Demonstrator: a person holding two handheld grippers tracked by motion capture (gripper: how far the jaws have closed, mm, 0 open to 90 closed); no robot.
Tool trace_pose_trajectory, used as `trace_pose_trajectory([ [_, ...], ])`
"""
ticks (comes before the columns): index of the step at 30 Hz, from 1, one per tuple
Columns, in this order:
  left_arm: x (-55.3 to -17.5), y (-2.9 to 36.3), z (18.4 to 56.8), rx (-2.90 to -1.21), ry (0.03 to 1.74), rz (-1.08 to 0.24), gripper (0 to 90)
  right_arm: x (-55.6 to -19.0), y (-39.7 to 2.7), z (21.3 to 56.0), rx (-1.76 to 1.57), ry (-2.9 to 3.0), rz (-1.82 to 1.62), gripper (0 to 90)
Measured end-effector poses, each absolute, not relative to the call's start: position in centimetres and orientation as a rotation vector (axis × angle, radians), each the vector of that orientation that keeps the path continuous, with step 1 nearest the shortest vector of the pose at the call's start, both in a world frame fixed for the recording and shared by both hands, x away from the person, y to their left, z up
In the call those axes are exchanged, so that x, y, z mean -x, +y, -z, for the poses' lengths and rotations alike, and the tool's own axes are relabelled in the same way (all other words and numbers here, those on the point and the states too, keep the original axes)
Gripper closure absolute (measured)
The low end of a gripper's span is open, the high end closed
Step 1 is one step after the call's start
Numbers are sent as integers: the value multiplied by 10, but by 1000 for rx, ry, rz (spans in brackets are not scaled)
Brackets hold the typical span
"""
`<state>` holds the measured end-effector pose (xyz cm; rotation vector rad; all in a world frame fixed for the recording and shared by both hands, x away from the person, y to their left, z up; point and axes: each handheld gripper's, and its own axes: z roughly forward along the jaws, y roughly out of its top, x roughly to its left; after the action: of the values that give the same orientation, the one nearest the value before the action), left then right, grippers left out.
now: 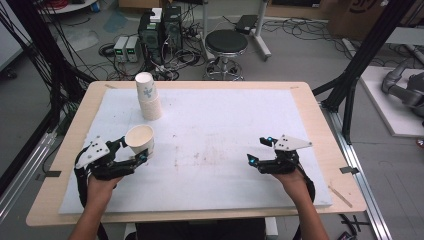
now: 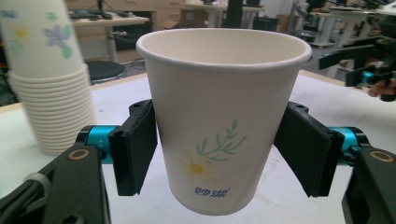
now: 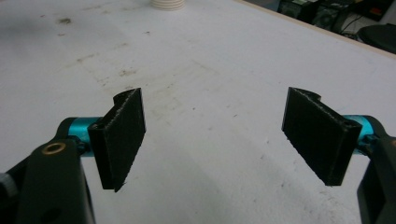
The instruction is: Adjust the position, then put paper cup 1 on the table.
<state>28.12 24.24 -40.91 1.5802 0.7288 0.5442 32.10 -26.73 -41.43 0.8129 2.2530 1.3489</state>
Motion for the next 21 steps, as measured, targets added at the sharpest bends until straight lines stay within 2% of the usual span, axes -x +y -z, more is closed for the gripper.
trace_pose_trajectory([
  [21,-288,257,411,-1534,777,-607,307,-314,-280,416,-883,2198,-1362,222],
])
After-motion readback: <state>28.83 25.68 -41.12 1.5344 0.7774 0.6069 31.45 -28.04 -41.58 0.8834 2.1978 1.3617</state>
